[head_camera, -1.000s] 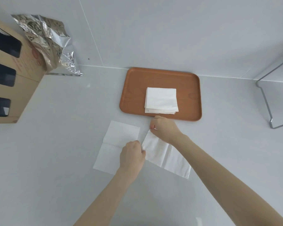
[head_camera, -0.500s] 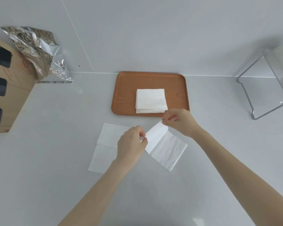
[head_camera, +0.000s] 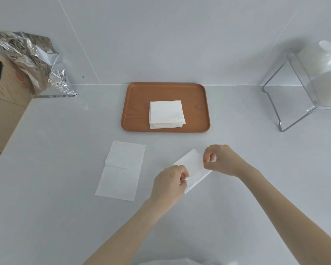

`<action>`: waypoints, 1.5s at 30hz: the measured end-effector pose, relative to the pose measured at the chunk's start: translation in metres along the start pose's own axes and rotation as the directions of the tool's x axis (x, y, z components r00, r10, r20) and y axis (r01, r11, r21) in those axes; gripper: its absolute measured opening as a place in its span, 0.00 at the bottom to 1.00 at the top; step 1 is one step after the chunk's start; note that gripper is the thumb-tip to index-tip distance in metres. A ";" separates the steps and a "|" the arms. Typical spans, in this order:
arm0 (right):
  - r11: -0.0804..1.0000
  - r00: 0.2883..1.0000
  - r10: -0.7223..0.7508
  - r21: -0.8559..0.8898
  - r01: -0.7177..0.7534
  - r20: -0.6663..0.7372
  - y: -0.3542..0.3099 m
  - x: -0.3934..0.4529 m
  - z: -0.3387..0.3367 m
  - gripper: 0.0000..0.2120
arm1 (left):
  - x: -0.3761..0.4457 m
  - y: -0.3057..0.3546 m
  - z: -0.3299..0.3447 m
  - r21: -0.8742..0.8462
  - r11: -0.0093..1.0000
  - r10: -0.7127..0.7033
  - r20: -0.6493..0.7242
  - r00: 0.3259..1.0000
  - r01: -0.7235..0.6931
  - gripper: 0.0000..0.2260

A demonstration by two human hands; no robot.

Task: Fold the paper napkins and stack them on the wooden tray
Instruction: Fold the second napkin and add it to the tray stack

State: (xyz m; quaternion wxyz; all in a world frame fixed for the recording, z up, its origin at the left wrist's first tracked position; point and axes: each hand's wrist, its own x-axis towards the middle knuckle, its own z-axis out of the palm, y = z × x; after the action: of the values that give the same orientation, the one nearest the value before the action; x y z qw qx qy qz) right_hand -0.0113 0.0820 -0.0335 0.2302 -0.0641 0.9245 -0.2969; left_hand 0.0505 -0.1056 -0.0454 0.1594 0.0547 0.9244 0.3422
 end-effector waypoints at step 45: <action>0.939 0.978 0.001 0.337 0.070 -0.208 -0.042 0.071 -0.024 0.06 | 0.089 -0.028 -0.076 -0.335 0.940 -0.169 -0.272 0.947 0.071 0.04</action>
State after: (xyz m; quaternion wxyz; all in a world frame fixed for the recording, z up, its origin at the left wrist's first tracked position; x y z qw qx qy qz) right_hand -0.0862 0.0417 -0.0195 0.1358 -0.0084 0.8764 -0.4620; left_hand -0.0588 -0.1552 -0.0320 0.0462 -0.0810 0.8713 0.4818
